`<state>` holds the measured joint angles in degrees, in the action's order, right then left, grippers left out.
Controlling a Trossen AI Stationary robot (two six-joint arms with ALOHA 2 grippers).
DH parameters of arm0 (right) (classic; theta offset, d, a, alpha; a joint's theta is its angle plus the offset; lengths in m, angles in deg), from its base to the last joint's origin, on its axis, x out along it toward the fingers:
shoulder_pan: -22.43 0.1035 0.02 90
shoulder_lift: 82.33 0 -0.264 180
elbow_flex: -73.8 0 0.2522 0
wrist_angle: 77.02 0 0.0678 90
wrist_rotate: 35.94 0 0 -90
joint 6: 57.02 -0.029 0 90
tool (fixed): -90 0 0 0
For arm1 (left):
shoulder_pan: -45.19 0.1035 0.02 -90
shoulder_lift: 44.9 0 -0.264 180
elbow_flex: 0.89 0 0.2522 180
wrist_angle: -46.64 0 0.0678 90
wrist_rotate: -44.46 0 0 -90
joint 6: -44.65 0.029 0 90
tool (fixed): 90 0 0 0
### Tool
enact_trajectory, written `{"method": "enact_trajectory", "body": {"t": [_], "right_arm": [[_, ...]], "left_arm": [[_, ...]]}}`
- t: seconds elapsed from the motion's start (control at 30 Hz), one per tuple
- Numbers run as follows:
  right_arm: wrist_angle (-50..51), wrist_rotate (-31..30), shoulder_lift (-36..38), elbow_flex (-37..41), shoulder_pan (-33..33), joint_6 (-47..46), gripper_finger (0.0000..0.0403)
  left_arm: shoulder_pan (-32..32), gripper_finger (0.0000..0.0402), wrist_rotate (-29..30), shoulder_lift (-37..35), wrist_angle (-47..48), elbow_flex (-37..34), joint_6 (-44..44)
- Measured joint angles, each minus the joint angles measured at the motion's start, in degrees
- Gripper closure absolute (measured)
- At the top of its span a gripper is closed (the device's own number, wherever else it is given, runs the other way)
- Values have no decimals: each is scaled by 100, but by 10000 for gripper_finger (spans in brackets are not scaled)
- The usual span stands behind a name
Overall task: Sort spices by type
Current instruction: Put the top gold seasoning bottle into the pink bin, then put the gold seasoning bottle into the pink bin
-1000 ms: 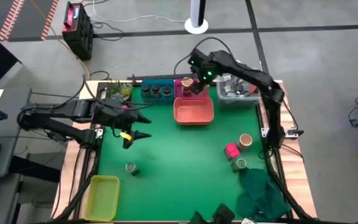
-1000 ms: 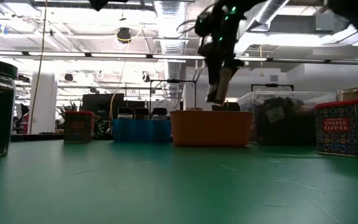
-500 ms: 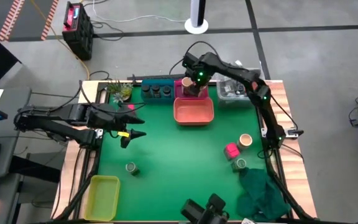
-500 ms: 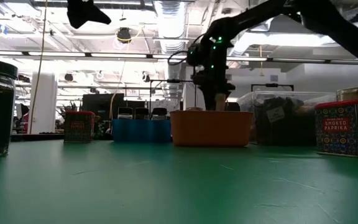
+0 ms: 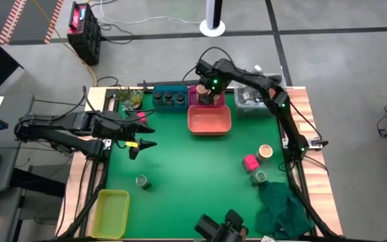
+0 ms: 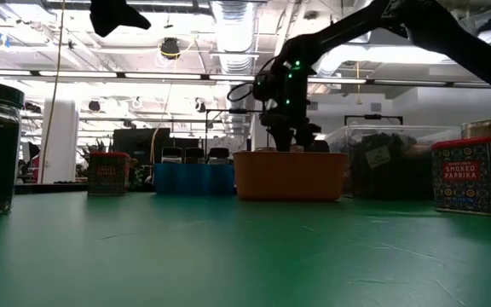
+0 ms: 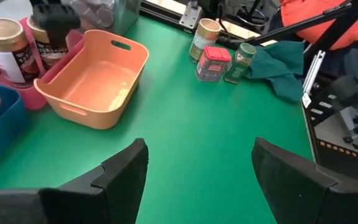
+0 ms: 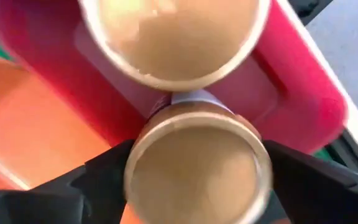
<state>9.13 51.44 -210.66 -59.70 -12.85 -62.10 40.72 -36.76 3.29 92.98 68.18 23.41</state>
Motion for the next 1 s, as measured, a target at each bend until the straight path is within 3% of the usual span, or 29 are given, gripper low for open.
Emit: {"method": "enact_trajectory", "body": {"t": [0.37,0.63,1.0], "right_arm": [[443,-90,1217,-4,133,-468,41],[733,-372,1699,-2,1172,-780,40],[1746,-564,1888,83,2590,-2079,40]], "left_arm": [[0,130,129,0,-53,1,50],[0,130,175,1,-360,114,44],[0,130,190,2,-369,116,-367]]}}
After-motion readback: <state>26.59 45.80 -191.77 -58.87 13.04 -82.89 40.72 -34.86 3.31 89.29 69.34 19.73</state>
